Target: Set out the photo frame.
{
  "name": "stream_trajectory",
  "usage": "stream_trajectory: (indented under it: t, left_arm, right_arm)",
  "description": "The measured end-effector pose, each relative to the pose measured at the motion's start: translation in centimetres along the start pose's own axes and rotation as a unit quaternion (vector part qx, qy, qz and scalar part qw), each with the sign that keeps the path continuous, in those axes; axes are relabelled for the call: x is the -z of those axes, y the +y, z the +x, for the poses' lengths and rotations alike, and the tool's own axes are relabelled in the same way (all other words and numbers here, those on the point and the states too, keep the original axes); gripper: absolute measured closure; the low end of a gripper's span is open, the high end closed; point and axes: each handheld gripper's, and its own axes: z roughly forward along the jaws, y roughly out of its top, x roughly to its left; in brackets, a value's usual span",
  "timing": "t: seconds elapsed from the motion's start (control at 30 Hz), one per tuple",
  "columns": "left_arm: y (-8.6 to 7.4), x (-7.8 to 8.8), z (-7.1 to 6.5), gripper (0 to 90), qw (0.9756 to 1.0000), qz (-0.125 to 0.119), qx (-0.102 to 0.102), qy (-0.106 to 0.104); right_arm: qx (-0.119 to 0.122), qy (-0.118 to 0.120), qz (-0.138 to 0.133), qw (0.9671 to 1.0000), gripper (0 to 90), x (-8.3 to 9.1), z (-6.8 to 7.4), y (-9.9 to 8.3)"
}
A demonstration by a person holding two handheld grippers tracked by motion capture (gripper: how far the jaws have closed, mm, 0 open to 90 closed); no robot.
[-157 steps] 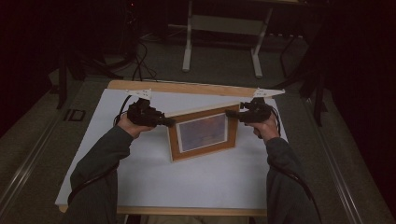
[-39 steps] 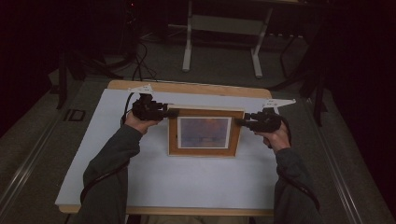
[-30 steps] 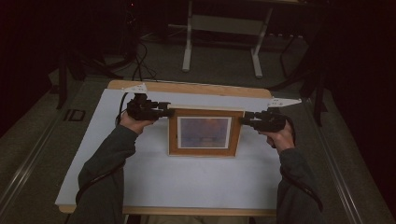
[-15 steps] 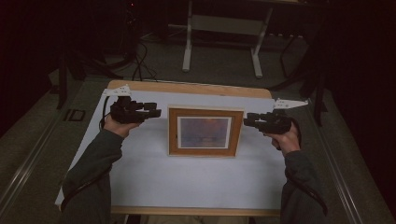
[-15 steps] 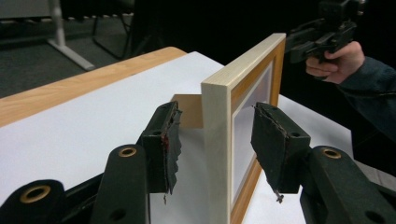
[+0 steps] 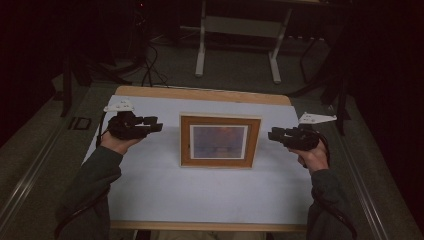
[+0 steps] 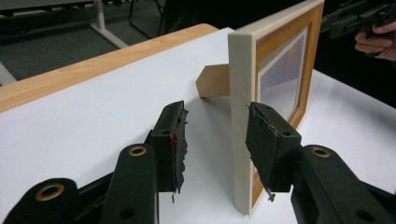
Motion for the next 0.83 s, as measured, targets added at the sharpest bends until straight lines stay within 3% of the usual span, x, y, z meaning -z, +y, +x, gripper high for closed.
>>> stream_trajectory:
  t: [0.13,0.37,0.6,0.83]
  left_arm:
    - [-0.8,0.3,-0.4,59.6,0.9998,-0.003,0.006,0.017]
    - [-2.7,0.4,-1.3,60.9,0.9985,-0.009,0.02,0.05]
    - [-5.2,-0.3,-2.1,60.6,0.9969,0.006,0.025,0.075]
    - [-8.7,-1.1,-3.2,60.2,0.9929,0.028,0.043,0.108]
  right_arm:
    - [-0.006,-0.034,0.012,0.9994,66.8,0.2,0.3,-0.8]
    - [-0.017,-0.07,0.014,0.9973,68.9,0.2,1.0,-2.7]
    - [-0.029,-0.103,0.02,0.9941,69.3,0.6,1.8,-5.4]
    - [-0.038,-0.142,0.035,0.9885,69.2,0.6,2.2,-8.3]
